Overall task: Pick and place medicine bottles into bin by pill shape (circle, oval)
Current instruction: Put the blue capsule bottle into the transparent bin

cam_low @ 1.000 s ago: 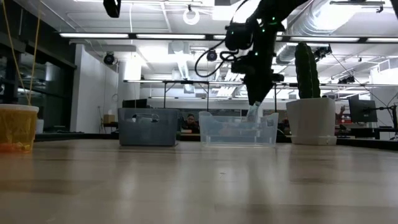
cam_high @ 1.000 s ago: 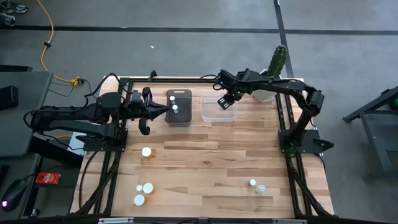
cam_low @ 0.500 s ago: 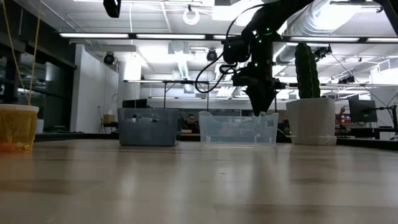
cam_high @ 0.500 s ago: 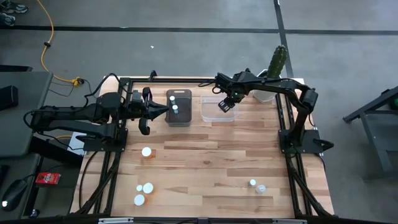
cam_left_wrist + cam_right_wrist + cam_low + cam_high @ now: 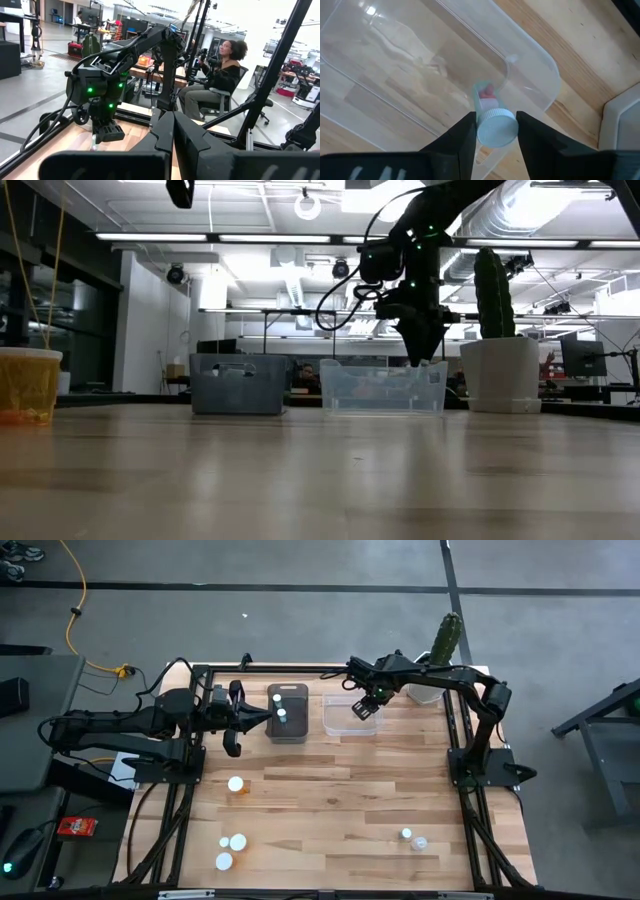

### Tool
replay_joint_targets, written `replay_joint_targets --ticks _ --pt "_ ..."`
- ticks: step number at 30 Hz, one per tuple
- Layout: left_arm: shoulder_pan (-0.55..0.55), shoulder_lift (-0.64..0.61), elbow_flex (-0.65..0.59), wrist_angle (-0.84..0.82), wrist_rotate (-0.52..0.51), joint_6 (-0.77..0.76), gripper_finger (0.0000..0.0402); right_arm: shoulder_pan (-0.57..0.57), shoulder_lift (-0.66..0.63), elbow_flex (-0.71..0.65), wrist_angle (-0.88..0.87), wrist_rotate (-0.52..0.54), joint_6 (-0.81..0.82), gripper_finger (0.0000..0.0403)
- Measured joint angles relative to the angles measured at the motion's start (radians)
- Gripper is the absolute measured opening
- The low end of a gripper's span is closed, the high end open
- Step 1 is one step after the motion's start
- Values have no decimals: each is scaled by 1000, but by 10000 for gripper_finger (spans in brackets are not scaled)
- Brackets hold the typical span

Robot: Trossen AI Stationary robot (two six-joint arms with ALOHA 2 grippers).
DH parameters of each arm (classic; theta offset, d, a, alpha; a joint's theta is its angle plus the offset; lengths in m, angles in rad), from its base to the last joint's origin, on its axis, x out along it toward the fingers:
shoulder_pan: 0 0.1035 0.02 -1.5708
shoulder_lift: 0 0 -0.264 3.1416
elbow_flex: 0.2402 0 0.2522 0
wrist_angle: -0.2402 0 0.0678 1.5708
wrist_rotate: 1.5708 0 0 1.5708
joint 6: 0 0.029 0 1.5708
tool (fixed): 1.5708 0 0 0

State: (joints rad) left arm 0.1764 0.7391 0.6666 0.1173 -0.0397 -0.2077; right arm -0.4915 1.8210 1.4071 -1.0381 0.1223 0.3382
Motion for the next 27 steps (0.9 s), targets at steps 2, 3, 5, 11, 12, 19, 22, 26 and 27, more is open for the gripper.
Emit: replay_joint_targets --ticks 2,3,5,11,12,19,22,26,27 --pt "0 0 0 0 2 0 0 0 0 0 -1 0 0 139" --pt "0 0 0 0 3 1 0 0 0 0 -1 1 0 147" --pt "0 0 0 0 3 0 0 0 0 0 -1 1 0 166" --pt "0 0 0 0 3 1 0 0 -4 0 14 8 -43 215" --pt "0 0 0 0 3 1 0 0 -11 0 10 8 -59 220" --pt "0 0 0 -2 3 1 0 80 -207 -52 51 43 -97 216" --pt "0 0 0 -11 3 1 0 143 -367 -182 172 52 -58 206" --pt "0 0 0 -17 3 1 0 255 -603 -383 386 5 42 197" --pt "0 0 0 -17 3 1 0 287 -655 -426 440 -2 62 195"
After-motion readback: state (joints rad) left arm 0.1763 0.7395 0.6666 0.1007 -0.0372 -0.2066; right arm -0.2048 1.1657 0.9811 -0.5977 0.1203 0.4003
